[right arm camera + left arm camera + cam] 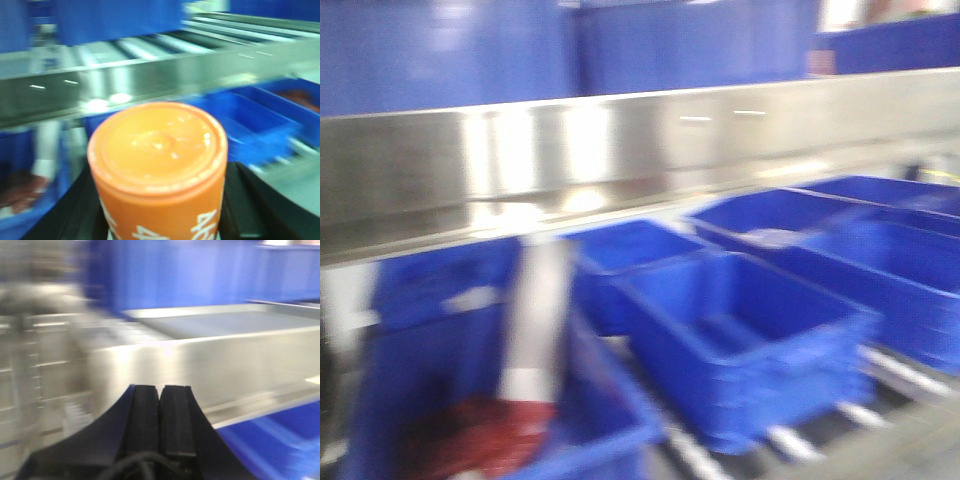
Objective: Grab orange capacitor from left shelf to right conveyor
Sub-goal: 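Drive the base away from the shelf across the floor holding the capacitor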
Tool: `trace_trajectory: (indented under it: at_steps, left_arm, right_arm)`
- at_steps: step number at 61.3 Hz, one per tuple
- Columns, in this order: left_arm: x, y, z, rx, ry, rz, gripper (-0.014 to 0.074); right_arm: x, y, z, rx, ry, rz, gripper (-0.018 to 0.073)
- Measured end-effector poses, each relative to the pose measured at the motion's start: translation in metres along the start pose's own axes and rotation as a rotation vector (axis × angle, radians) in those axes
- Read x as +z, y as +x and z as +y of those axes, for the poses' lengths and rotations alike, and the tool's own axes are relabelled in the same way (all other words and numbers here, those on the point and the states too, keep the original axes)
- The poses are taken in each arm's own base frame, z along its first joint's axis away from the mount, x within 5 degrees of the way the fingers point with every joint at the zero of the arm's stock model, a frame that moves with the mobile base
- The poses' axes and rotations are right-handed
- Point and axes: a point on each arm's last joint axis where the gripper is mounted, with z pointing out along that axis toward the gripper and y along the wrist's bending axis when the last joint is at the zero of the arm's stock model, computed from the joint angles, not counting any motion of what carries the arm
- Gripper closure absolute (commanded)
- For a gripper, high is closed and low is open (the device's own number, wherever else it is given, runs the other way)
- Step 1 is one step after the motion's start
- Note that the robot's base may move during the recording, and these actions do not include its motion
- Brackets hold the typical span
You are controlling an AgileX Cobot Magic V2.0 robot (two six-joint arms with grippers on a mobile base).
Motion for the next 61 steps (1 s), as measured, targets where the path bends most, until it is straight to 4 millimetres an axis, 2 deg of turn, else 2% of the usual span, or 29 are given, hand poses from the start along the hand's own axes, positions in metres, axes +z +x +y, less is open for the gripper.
trace_trajectory:
  at_steps: [61]
  left_arm:
    - [0.0,0.0,0.0,0.0,0.0,0.0,0.0701]
  right_arm:
    - [0.0,0.0,0.0,0.0,0.0,0.0,0.0487]
